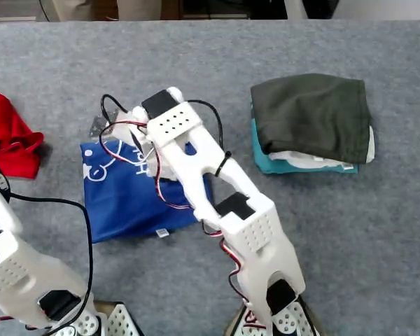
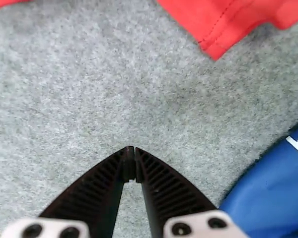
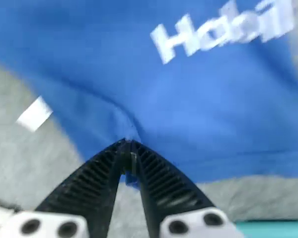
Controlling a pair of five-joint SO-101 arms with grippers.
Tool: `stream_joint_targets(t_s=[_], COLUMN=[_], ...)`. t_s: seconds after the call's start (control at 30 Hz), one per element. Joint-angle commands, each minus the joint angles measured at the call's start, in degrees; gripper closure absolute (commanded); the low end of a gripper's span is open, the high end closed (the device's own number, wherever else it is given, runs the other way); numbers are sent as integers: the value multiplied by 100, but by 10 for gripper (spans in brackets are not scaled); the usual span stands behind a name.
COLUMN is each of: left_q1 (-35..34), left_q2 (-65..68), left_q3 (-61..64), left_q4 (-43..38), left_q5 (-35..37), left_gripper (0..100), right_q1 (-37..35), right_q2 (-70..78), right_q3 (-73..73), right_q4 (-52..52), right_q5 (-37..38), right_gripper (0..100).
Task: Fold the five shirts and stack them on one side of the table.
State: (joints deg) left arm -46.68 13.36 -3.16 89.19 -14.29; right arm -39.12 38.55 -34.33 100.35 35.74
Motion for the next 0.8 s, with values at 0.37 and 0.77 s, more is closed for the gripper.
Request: stream_joint_targets(t_s=[0.37,0.77], left_q1=[-18,1530], left_q2=[-303,-312], left_q3=[-79,-352], left_q4=[-35,607], left_q5=[-26,18], left_gripper=[981,981], right_q1=[629,989], right_q2=[-3231,-3846], right_q3=[4330,4382], right_q4=[70,-2725], right_q5=[466,-1002], right_gripper=[997,996])
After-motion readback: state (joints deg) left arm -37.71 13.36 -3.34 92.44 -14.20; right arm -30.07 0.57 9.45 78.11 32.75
